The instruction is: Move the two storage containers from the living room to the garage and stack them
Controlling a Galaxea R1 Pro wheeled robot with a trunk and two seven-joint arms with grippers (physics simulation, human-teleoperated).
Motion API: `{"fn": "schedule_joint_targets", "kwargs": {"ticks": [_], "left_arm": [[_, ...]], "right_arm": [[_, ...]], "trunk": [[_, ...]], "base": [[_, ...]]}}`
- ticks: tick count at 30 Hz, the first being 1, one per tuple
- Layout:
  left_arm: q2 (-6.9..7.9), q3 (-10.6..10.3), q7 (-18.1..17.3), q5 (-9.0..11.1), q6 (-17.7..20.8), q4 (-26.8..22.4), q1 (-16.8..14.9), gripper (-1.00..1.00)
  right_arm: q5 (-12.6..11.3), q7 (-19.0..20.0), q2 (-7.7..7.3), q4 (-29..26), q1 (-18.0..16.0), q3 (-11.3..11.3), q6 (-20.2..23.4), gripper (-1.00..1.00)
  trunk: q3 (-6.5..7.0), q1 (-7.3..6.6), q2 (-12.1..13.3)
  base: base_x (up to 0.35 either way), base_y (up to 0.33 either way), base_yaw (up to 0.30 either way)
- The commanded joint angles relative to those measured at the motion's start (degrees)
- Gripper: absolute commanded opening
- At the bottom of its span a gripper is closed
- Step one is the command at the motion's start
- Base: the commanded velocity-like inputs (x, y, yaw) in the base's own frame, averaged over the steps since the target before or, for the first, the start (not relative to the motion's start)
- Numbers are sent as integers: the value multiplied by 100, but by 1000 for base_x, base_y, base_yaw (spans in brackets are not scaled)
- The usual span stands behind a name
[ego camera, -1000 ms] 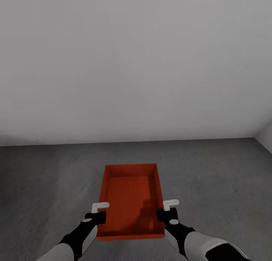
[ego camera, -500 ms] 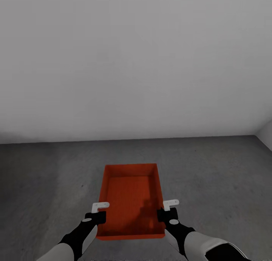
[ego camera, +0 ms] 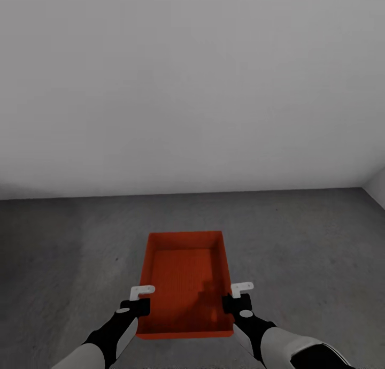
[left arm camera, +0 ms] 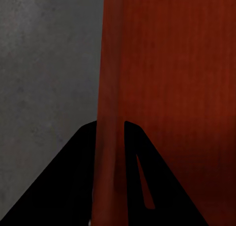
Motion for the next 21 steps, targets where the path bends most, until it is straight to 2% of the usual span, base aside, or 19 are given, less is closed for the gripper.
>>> {"fn": "schedule_joint_targets", "kwargs": {"ticks": [1,21], "left_arm": [[3,337,442,92,-344,-29,-7,-100],[-46,341,442,92,-344,-39,-7,-100]], "right_arm": [[22,23,3,8,3,-180,0,-100],[23,25,3,8,1,-179,0,-100]], "trunk": [[-15,1,-6],[-182,1,-6]], "base": [[0,0,0],[0,0,0]]}}
